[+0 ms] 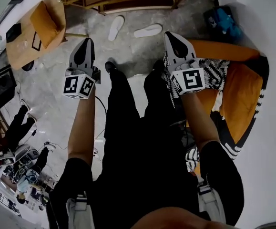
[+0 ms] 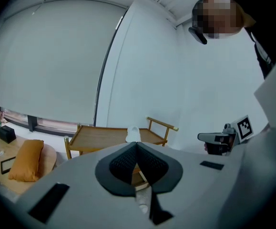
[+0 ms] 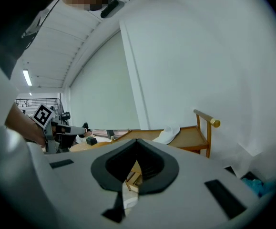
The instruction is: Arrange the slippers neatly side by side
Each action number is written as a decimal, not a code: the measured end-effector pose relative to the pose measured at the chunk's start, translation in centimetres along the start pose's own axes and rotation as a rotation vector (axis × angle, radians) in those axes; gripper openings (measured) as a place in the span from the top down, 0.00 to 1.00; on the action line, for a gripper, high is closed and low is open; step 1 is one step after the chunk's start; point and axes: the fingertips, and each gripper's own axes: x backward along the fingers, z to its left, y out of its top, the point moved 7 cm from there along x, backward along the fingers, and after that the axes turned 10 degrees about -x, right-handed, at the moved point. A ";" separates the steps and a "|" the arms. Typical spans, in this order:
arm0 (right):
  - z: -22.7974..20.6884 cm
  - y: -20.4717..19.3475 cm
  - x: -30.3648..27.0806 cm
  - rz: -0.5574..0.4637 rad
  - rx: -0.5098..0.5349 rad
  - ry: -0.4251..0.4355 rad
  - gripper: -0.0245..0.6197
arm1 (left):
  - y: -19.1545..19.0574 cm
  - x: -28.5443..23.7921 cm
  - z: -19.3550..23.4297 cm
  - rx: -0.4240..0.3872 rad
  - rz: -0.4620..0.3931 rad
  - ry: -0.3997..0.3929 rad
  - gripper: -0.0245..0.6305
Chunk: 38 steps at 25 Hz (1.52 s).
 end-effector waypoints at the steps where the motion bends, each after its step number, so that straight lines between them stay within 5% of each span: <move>1: 0.2 -0.7 -0.8 0.008 0.005 -0.004 0.91 | -1.2 -0.7 0.7 -0.004 0.012 -0.015 0.94; 6: 0.8 -5.6 -5.1 0.056 -0.002 -0.025 0.91 | -8.7 -4.7 4.3 -0.048 0.081 -0.104 0.94; 9: 0.1 -9.9 -6.8 0.089 -0.085 -0.117 0.91 | -14.2 -7.1 6.1 -0.060 0.136 -0.151 0.94; 13: 0.0 -15.6 -8.9 0.133 -0.156 -0.177 0.91 | -21.2 -9.0 8.9 -0.047 0.186 -0.149 0.94; 27: -4.9 -35.8 -17.8 0.416 -0.028 -0.092 0.91 | -44.6 -18.1 12.2 -0.047 0.431 -0.250 0.94; 32: -7.2 -39.6 -19.0 0.466 0.001 -0.067 0.91 | -50.7 -20.4 12.6 -0.033 0.491 -0.221 0.93; 34: -8.2 -40.7 -19.3 0.466 0.005 -0.064 0.91 | -53.2 -21.0 13.1 -0.031 0.526 -0.199 0.81; 38: -10.2 -43.3 -20.2 0.457 0.006 -0.078 0.91 | -56.9 -22.3 14.0 -0.049 0.579 -0.181 0.80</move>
